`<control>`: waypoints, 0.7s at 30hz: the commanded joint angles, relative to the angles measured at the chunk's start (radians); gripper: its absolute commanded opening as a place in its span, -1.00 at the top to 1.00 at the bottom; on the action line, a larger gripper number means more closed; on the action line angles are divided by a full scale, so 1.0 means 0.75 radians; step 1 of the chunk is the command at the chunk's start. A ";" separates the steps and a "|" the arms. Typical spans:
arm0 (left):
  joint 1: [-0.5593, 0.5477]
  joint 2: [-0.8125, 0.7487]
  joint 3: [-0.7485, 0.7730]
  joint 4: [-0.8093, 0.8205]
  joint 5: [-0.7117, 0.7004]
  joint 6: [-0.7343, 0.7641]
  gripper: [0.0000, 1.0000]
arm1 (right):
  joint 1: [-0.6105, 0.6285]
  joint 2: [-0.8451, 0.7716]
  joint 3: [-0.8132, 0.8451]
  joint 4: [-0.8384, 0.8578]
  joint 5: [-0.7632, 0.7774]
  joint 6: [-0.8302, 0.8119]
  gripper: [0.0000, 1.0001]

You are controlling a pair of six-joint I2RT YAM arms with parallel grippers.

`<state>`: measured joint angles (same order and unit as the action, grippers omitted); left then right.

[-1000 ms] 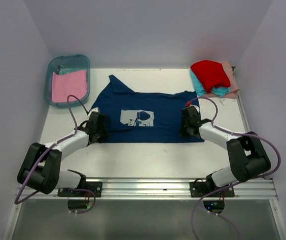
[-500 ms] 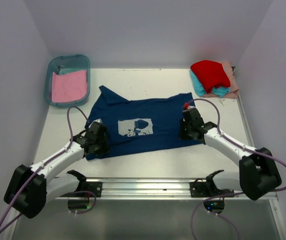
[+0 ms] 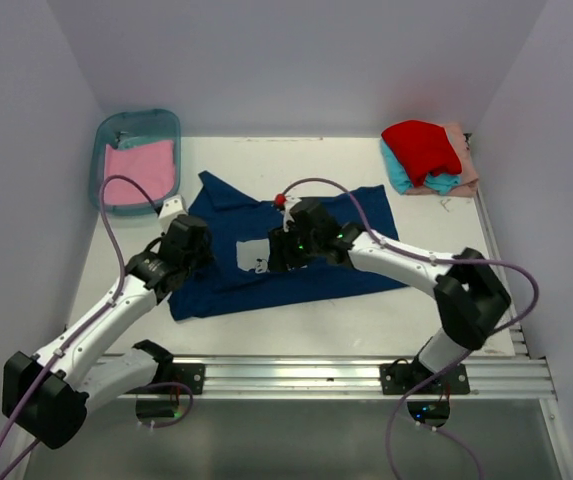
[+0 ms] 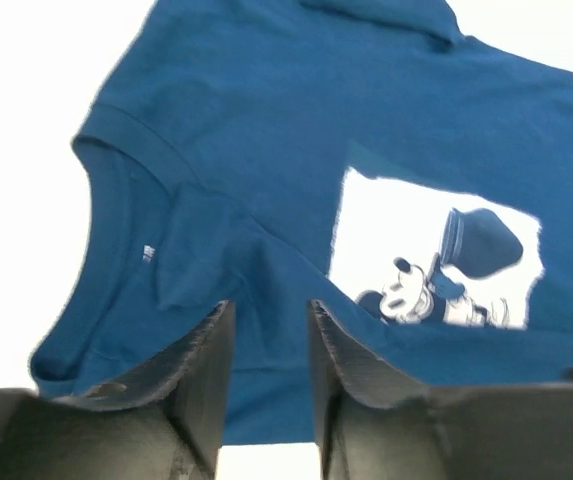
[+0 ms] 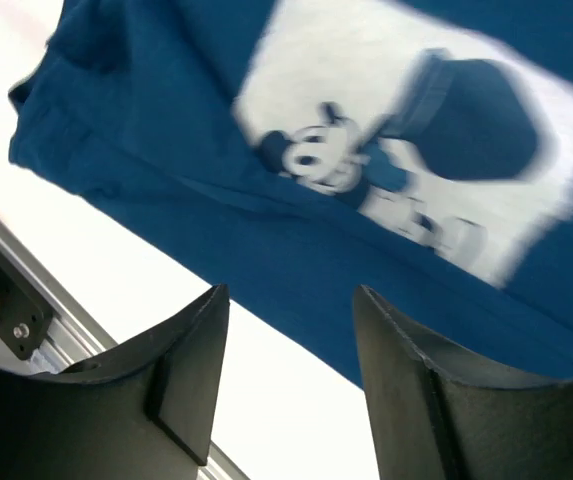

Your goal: Fold and stack the t-shirts

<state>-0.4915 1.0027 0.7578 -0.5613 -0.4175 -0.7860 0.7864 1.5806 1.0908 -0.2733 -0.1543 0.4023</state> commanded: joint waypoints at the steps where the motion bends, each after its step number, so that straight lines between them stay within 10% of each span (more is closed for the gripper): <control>1: 0.042 -0.034 0.035 0.035 -0.104 -0.001 0.13 | 0.086 0.146 0.108 0.082 -0.091 -0.009 -0.15; 8: 0.066 -0.193 0.063 0.014 -0.222 -0.009 -0.68 | 0.242 0.447 0.458 -0.010 -0.068 -0.029 -0.14; 21: 0.066 -0.355 0.031 -0.061 -0.270 -0.048 -0.87 | 0.369 0.774 0.873 -0.192 -0.011 -0.054 0.01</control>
<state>-0.4469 0.7628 0.7689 -0.5957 -0.5682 -0.7956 1.0519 2.1326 1.6840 -0.3576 -0.1741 0.3798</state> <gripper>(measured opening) 0.931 0.506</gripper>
